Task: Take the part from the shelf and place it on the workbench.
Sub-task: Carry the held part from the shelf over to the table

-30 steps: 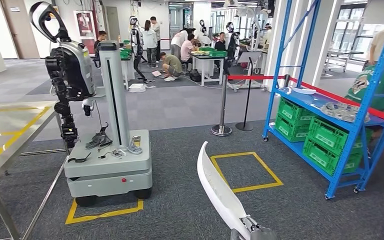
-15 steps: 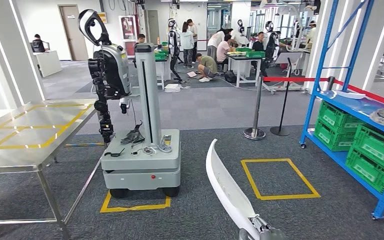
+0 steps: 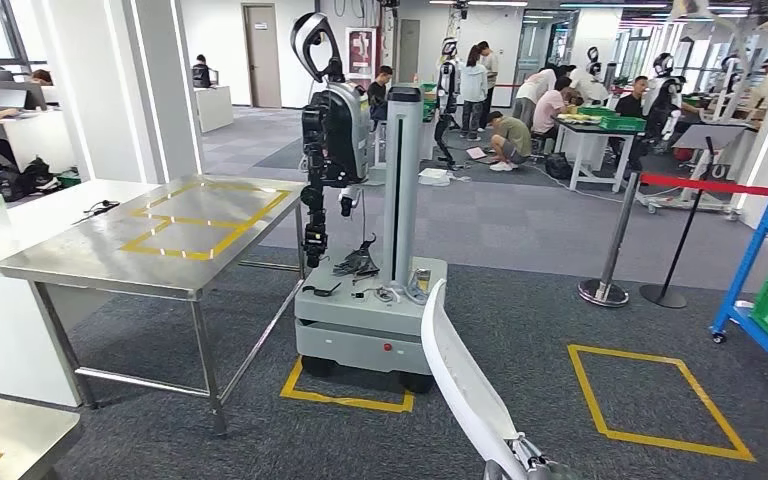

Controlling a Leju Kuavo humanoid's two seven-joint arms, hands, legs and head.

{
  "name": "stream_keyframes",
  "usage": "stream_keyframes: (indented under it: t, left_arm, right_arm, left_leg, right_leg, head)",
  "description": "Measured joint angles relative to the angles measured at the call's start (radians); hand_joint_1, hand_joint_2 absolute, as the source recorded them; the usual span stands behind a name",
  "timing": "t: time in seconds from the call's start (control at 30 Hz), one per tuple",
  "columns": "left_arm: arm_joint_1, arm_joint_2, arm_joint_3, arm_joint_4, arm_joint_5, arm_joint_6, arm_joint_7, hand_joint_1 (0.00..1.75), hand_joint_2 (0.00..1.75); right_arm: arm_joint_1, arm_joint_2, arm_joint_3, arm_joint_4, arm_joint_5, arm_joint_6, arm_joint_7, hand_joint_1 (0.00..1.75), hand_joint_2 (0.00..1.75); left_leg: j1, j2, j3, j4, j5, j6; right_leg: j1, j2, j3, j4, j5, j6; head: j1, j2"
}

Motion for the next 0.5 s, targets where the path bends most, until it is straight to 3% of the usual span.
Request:
stream_keyframes:
  t: [0.03, 0.07, 0.1, 0.17, 0.23, 0.3, 0.33, 0.4, 0.43, 0.47, 0.5]
  left_arm:
    - [0.003, 0.000, 0.029, 0.000, 0.025, 0.009, -0.002, 0.00, 1.75]
    - [0.006, 0.000, 0.056, 0.000, 0.041, 0.021, -0.001, 0.00, 1.75]
    - [0.009, 0.001, 0.080, 0.000, 0.051, 0.035, 0.000, 0.00, 1.75]
    - [0.011, 0.001, 0.116, 0.000, 0.061, 0.070, 0.001, 0.00, 1.75]
    - [0.010, 0.000, 0.142, -0.001, 0.066, 0.099, -0.004, 0.00, 1.75]
    - [0.013, 0.000, 0.160, -0.001, 0.066, 0.110, -0.014, 0.00, 1.75]
    - [0.015, 0.001, 0.166, -0.001, 0.065, 0.112, -0.021, 0.00, 1.75]
    - [0.015, 0.002, 0.175, 0.000, 0.065, 0.114, -0.050, 0.00, 1.75]
    - [0.013, 0.002, 0.179, 0.000, 0.066, 0.114, -0.069, 0.00, 1.75]
    - [0.010, 0.001, 0.182, 0.000, 0.069, 0.114, -0.088, 0.00, 1.75]
    - [0.007, 0.001, 0.185, 0.000, 0.071, 0.114, -0.102, 0.00, 1.75]
  right_arm:
    - [0.005, -0.001, -0.002, 0.000, 0.001, -0.001, 0.002, 1.75, 1.75]
    - [0.007, -0.002, -0.003, 0.000, 0.002, -0.002, 0.004, 1.75, 1.75]
    - [0.007, -0.002, -0.003, 0.000, 0.004, -0.002, 0.004, 1.75, 1.75]
    - [0.004, -0.003, -0.004, 0.000, 0.005, -0.001, 0.004, 1.75, 1.75]
    - [-0.002, -0.004, -0.004, 0.000, 0.006, 0.002, 0.004, 1.75, 1.75]
    - [-0.010, -0.005, -0.004, 0.000, 0.006, 0.005, 0.003, 1.75, 1.75]
    - [-0.015, -0.005, -0.004, 0.000, 0.006, 0.005, 0.003, 1.75, 1.75]
    - [-0.022, -0.005, -0.004, 0.002, 0.003, 0.005, 0.001, 1.75, 1.75]
    - [-0.023, -0.005, -0.004, 0.004, 0.001, 0.004, 0.000, 1.75, 1.75]
    - [-0.024, -0.005, -0.004, 0.006, -0.001, 0.003, 0.000, 1.75, 1.75]
    - [-0.024, -0.005, -0.004, 0.009, -0.002, 0.003, -0.001, 1.75, 1.75]
  left_leg:
    - [-0.001, -0.017, -0.001, 0.001, 0.000, 0.001]
    - [-0.002, -0.033, -0.001, 0.002, 0.001, 0.001]
    - [-0.004, -0.049, -0.001, 0.002, 0.001, 0.000]
    - [-0.003, -0.077, -0.002, 0.003, 0.003, -0.004]
    - [0.002, -0.102, -0.009, 0.001, 0.008, -0.016]
    - [0.006, -0.125, -0.017, -0.006, 0.015, -0.032]
    - [0.005, -0.117, -0.020, -0.007, 0.015, -0.037]
    - [-0.001, -0.055, -0.044, 0.038, -0.019, -0.046]
    - [-0.002, -0.015, -0.068, 0.091, -0.052, -0.049]
    - [-0.002, 0.009, -0.098, 0.156, -0.088, -0.053]
    - [0.000, 0.018, -0.124, 0.215, -0.114, -0.058]
  right_leg:
    - [0.001, 0.002, -0.017, 0.027, 0.002, -0.003]
    - [0.002, 0.004, -0.015, 0.012, 0.024, -0.007]
    - [0.003, 0.012, 0.006, -0.041, 0.060, -0.014]
    - [0.006, 0.064, 0.066, -0.182, 0.125, -0.031]
    - [0.011, 0.099, 0.095, -0.254, 0.145, -0.040]
    - [0.013, 0.080, 0.099, -0.263, 0.147, -0.042]
    - [0.011, 0.067, 0.104, -0.271, 0.152, -0.044]
    - [0.006, 0.035, 0.115, -0.289, 0.161, -0.052]
    - [0.006, 0.018, 0.117, -0.292, 0.162, -0.055]
    - [0.007, 0.001, 0.117, -0.292, 0.162, -0.057]
    - [0.007, -0.016, 0.116, -0.291, 0.161, -0.058]
  head:
    - [0.000, 0.000]
    - [0.000, 0.000]
    - [0.000, 0.000]
    - [-0.001, 0.000]
    - [0.001, 0.000]
    - [0.003, 0.000]
    - [0.003, 0.000]
    - [0.002, 0.000]
    - [0.002, 0.000]
    - [0.001, 0.000]
    - [0.001, 0.000]
